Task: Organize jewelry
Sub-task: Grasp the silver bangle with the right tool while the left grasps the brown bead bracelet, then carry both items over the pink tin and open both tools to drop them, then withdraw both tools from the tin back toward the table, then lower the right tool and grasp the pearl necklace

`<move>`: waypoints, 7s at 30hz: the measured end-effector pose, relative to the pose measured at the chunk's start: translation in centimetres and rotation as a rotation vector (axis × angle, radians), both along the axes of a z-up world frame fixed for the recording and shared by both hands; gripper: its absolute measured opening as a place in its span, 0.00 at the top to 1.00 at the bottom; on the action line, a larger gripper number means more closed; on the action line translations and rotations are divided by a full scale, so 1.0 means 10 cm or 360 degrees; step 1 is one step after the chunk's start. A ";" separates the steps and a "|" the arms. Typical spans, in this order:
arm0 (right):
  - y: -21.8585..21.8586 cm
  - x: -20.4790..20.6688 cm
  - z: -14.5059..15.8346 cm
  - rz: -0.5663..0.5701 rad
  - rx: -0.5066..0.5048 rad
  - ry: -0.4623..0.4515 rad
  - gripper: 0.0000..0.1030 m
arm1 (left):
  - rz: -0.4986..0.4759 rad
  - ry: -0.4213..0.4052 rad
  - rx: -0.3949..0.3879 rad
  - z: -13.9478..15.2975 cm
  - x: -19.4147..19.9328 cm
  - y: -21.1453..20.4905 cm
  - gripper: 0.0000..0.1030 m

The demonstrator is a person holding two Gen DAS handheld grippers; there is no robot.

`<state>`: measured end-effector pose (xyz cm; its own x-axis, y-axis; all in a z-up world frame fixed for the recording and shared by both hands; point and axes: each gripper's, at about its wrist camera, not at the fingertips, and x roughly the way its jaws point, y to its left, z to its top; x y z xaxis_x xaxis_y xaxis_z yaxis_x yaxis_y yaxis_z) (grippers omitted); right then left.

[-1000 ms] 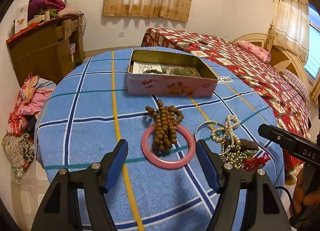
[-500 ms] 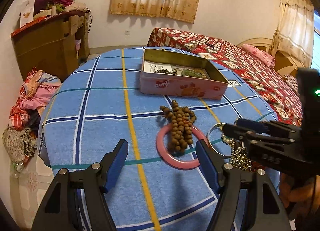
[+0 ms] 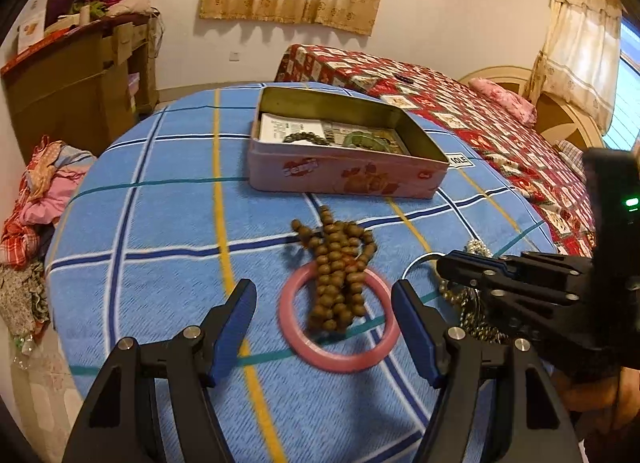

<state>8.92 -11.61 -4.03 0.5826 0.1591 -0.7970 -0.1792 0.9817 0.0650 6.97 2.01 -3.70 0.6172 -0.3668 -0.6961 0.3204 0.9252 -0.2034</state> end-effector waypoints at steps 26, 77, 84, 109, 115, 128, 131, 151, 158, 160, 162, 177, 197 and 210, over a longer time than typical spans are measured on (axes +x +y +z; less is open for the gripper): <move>-0.39 -0.16 0.66 -0.0141 0.0308 -0.0366 0.91 | -0.0027 -0.0105 -0.0012 0.19 0.16 -0.07 0.75; -0.26 0.44 0.79 -0.0162 0.0249 -0.0343 0.31 | 0.0001 -0.0256 -0.0158 0.60 0.51 0.02 0.74; -0.24 1.07 0.71 -0.0148 0.0181 -0.0288 0.31 | -0.0041 -0.0184 -0.0090 0.50 1.14 -0.21 0.74; -0.25 1.57 0.31 -0.0077 0.0181 -0.0121 0.27 | 0.0042 -0.0046 0.0267 0.13 1.70 -0.38 0.61; -0.42 1.28 0.58 -0.0159 0.0269 -0.0213 0.17 | 0.0043 -0.0189 0.0325 0.42 1.46 -0.43 0.31; -0.69 0.12 0.69 -0.0388 0.0426 -0.0286 0.14 | 0.0205 -0.0068 0.0074 0.33 0.56 0.12 0.31; -0.69 -0.04 0.56 -0.0419 0.0455 -0.0241 0.14 | 0.0213 -0.0043 0.0063 0.27 0.36 0.13 0.31; -0.87 -0.69 0.34 -0.0532 0.0391 -0.0219 0.14 | 0.0225 -0.0008 0.0052 0.01 -0.23 0.25 0.31; -0.82 -0.77 0.26 -0.0471 0.0341 -0.0183 0.21 | 0.0139 -0.0012 0.0038 0.01 -0.32 0.18 0.31; -0.76 -0.78 0.26 -0.0418 0.0324 -0.0176 0.23 | 0.0115 -0.0017 0.0023 0.03 -0.33 0.16 0.31; -0.68 -0.76 0.27 -0.0331 0.0318 -0.0177 0.24 | 0.0110 -0.0015 0.0020 0.04 -0.33 0.14 0.31; -0.23 -0.06 -0.01 -0.0131 0.0296 0.0170 0.39 | 0.0124 -0.0009 0.0012 0.04 -0.32 0.15 0.31; -0.67 -0.04 0.21 -0.0222 0.0446 -0.0003 0.91 | -0.0286 0.0021 -0.0117 0.07 -0.41 -0.17 0.31; -0.88 -0.23 0.32 -0.0292 0.0458 -0.0048 0.85 | -0.0516 0.0112 0.0101 -0.15 -0.37 -0.87 0.37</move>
